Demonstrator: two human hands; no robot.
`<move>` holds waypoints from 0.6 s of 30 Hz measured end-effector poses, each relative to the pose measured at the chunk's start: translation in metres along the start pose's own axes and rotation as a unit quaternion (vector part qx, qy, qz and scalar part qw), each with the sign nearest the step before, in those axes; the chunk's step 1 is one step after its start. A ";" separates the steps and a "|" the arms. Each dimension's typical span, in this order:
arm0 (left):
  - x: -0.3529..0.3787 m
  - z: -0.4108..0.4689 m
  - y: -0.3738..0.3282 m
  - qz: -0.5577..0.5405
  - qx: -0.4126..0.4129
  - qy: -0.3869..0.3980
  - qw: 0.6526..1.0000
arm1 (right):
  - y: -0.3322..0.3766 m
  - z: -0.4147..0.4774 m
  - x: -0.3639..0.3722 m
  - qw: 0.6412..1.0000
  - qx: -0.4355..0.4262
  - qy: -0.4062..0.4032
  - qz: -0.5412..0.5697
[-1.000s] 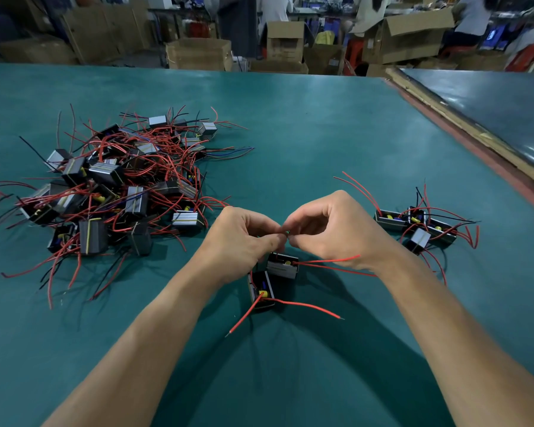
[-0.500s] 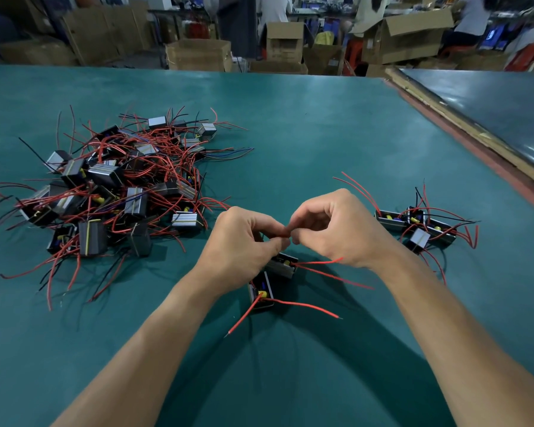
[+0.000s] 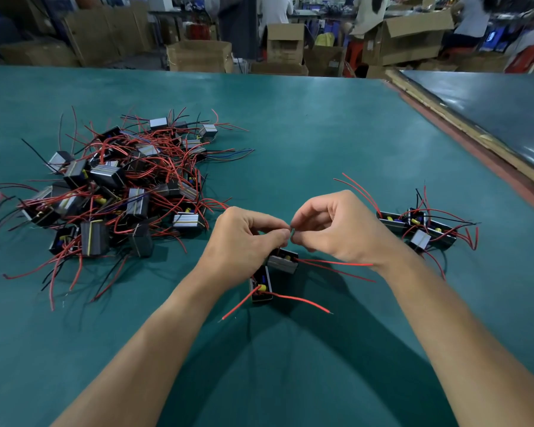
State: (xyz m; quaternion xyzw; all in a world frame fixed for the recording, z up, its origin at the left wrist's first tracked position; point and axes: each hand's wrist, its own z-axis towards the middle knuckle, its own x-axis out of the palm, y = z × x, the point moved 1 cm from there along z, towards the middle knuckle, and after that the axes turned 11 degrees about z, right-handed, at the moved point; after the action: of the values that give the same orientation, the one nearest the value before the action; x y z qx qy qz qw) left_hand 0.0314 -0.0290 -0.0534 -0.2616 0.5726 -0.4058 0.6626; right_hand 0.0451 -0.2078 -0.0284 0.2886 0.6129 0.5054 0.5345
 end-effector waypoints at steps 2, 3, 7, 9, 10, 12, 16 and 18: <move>-0.002 0.000 -0.002 -0.042 -0.035 0.020 0.998 | -0.002 0.001 0.002 0.998 -0.039 -0.005 -0.050; -0.002 0.000 -0.002 -0.059 -0.053 0.026 0.997 | -0.002 0.001 0.004 0.996 -0.057 -0.008 -0.068; -0.004 0.000 -0.005 -0.118 -0.096 0.045 0.987 | -0.003 0.000 0.009 0.986 -0.116 -0.031 -0.113; -0.005 0.000 -0.006 -0.131 -0.108 0.051 0.984 | -0.003 0.000 0.010 0.984 -0.127 -0.039 -0.120; -0.004 0.000 -0.005 -0.132 -0.111 0.053 0.984 | -0.004 0.000 0.010 0.983 -0.129 -0.042 -0.122; -0.004 0.000 -0.005 -0.132 -0.114 0.054 0.983 | -0.004 0.001 0.009 0.982 -0.131 -0.047 -0.127; -0.005 0.000 -0.004 -0.144 -0.126 0.057 0.980 | -0.003 0.000 0.009 0.977 -0.152 -0.055 -0.136; -0.006 0.000 -0.004 -0.152 -0.133 0.059 0.978 | -0.001 -0.001 0.010 0.974 -0.169 -0.059 -0.142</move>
State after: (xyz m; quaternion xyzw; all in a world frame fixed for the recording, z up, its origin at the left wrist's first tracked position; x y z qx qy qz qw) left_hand 0.0304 -0.0265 -0.0467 -0.4071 0.6132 -0.4369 0.5171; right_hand 0.0421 -0.2000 -0.0331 0.1334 0.5207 0.5025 0.6772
